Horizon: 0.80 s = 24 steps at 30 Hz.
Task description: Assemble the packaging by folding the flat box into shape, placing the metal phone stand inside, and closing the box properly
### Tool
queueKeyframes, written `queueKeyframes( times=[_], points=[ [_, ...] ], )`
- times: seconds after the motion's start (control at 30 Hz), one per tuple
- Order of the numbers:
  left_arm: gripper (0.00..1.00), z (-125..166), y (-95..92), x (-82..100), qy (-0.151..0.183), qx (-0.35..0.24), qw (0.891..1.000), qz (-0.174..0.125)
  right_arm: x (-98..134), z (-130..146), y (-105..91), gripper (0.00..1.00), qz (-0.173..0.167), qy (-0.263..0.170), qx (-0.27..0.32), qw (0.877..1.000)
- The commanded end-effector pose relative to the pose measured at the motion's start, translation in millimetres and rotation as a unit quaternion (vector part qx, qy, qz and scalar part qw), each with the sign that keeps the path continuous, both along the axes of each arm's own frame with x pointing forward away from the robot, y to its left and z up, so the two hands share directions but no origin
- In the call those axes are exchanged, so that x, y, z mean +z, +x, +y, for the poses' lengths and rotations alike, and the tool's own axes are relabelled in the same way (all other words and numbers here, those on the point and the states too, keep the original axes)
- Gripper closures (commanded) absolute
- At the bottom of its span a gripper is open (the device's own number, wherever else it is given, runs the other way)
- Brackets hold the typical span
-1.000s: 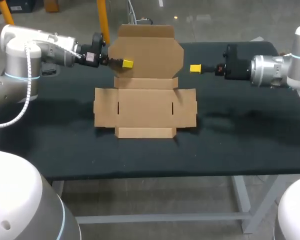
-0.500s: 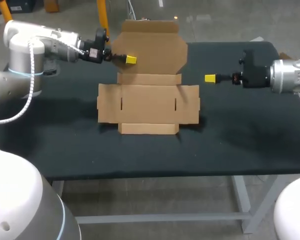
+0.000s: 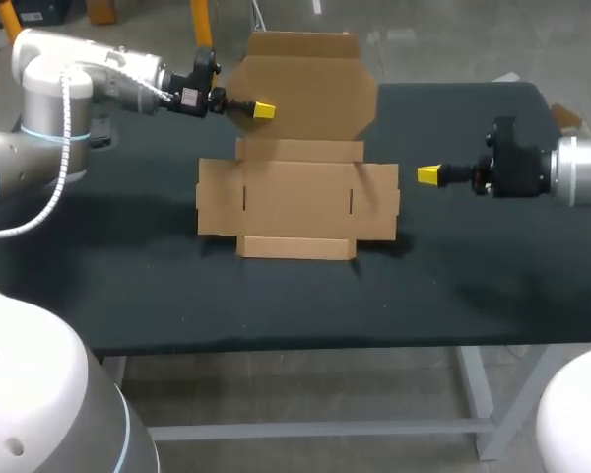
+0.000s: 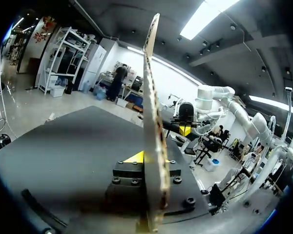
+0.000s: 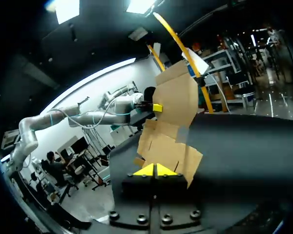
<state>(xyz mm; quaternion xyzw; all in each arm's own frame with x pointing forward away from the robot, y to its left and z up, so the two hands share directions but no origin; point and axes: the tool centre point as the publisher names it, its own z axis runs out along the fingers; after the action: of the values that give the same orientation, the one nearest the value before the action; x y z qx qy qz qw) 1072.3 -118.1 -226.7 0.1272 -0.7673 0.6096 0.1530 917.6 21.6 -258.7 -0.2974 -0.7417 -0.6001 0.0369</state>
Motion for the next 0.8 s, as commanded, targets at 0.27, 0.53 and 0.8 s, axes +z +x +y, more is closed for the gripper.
queueKeyframes(
  times=[0.27, 0.53, 0.8],
  points=[
    [1.0, -8.3, -3.8, 15.2, -0.012, 0.003, 1.0, -0.015, -0.2, -7.9, -25.1, 1.0, -0.016, -0.025, -0.053, 0.998],
    [1.0, -6.1, -5.4, 18.2, -0.016, 0.013, 1.0, -0.013, -0.2, -7.9, -25.1, 1.0, -0.016, -0.025, -0.053, 0.998],
    [1.0, -6.1, -5.4, 18.2, -0.016, 0.013, 1.0, -0.013, -0.2, -7.9, -25.1, 1.0, -0.016, -0.025, -0.053, 0.998]
  ],
)
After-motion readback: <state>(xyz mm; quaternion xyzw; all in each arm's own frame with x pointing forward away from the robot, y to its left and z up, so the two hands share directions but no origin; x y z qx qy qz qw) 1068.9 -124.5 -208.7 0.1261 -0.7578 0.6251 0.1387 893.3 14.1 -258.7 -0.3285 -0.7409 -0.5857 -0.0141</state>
